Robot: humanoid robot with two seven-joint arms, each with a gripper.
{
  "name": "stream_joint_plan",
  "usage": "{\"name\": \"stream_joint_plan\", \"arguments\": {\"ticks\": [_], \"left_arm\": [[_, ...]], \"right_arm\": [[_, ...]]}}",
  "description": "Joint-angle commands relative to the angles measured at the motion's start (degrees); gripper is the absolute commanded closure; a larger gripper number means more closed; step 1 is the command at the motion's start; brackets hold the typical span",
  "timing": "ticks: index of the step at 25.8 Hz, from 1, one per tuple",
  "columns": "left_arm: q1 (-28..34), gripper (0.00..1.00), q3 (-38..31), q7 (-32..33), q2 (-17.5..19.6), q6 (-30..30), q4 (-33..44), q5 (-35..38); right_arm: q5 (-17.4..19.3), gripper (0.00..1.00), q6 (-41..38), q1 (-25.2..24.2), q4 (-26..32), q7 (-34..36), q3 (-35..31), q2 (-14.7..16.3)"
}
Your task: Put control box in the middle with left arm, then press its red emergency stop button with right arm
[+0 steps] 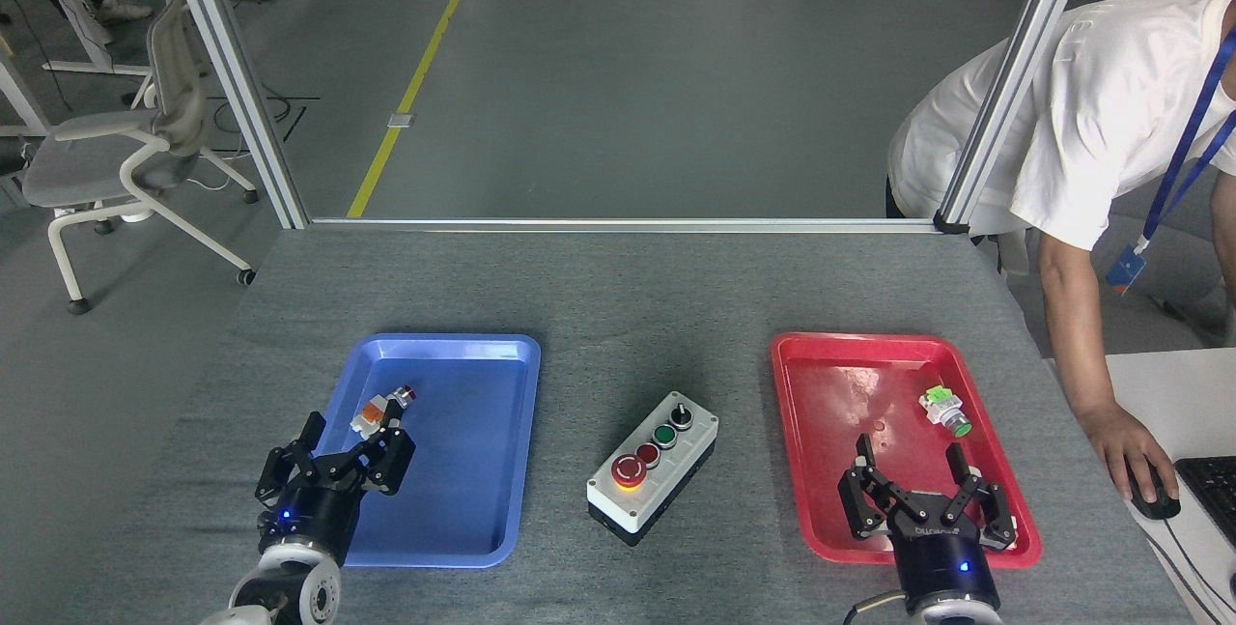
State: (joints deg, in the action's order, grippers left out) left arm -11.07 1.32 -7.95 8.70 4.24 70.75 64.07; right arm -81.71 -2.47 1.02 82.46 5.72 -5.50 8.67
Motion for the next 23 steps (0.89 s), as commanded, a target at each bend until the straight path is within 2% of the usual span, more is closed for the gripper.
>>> {"name": "stream_joint_plan", "arguments": {"ticks": [1, 9, 17, 23], "left_arm": [[0.0, 0.01, 0.0, 0.0, 0.0, 0.0, 0.0, 0.0], [0.0, 0.01, 0.0, 0.0, 0.0, 0.0, 0.0, 0.0], [0.0, 0.01, 0.0, 0.0, 0.0, 0.0, 0.0, 0.0], [0.0, 0.01, 0.0, 0.0, 0.0, 0.0, 0.0, 0.0]], "right_arm": [[0.1, 0.01, 0.4, 0.0, 0.0, 0.0, 0.0, -0.1], [0.2, 0.01, 0.1, 4.0, -2.0, -0.3, 0.1, 0.3], [0.5, 0.01, -2.0, 3.7, -2.1, -1.1, 0.0, 0.6], [0.7, 0.01, -4.3, 3.9, -1.9, -0.8, -0.9, 2.3]]}}
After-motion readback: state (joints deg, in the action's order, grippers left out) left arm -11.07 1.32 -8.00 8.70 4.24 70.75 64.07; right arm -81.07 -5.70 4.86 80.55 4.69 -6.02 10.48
